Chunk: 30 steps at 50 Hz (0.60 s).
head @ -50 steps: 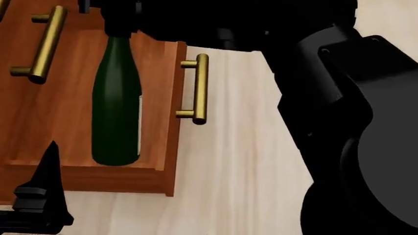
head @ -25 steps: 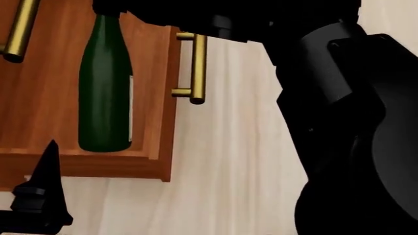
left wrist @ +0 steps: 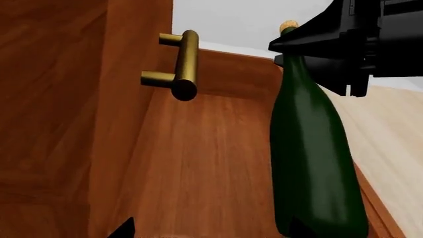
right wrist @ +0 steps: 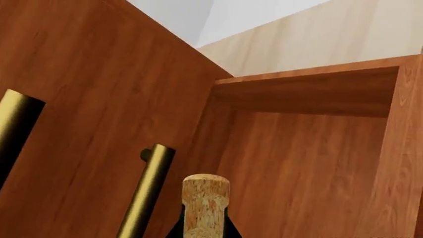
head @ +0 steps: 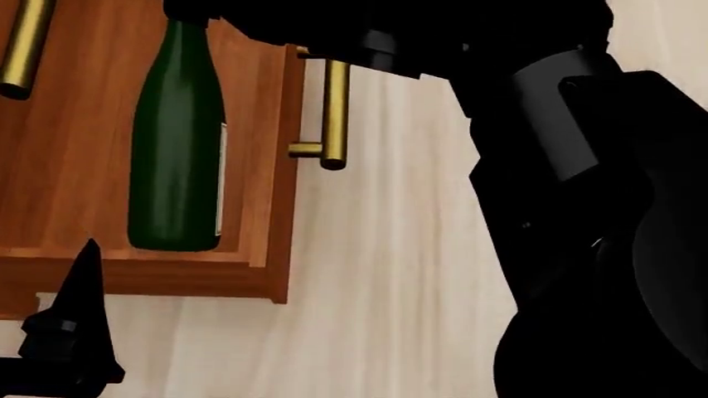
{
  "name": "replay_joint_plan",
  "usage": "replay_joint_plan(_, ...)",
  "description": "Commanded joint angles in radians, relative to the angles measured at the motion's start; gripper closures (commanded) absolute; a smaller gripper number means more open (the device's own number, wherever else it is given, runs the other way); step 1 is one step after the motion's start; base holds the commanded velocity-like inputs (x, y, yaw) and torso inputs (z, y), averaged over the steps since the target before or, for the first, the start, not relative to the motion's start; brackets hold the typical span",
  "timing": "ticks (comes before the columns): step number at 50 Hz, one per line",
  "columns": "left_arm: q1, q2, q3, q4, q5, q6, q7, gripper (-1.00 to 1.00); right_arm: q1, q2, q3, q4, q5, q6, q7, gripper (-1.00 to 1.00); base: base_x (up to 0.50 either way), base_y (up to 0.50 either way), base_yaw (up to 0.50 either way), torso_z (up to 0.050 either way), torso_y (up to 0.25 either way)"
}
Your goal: Put the wine bottle in the bottom drawer of the cabinet.
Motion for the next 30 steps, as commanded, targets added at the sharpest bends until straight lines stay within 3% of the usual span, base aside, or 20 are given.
replay_joint_plan(1, -0.001, -0.001, 0.004, -0.005, 0.008, -0.010, -0.014, -1.00, -0.058, -0.010, -0.313, -0.030, -0.013, 0.013, 0.022, 1.00, 0.00, 0.00, 0.00, 0.000, 0.000)
replay_joint_plan(18, -0.002, -0.002, 0.020, -0.002, 0.036, -0.017, -0.021, -1.00, -0.058, -0.010, -0.313, -0.030, -0.013, 0.013, 0.022, 1.00, 0.00, 0.00, 0.00, 0.000, -0.002)
replay_joint_plan(19, -0.003, -0.002, 0.021, -0.002, 0.036, -0.018, -0.021, -1.00, -0.058, -0.010, -0.313, -0.030, -0.013, 0.013, 0.022, -1.00, 0.00, 0.00, 0.00, 0.000, 0.000)
replay_joint_plan(30, 0.000, -0.003, 0.021, -0.004, 0.038, -0.014, -0.024, -1.00, -0.058, -0.010, -0.313, -0.030, -0.013, 0.013, 0.022, -1.00, 0.00, 0.00, 0.00, 0.000, -0.003)
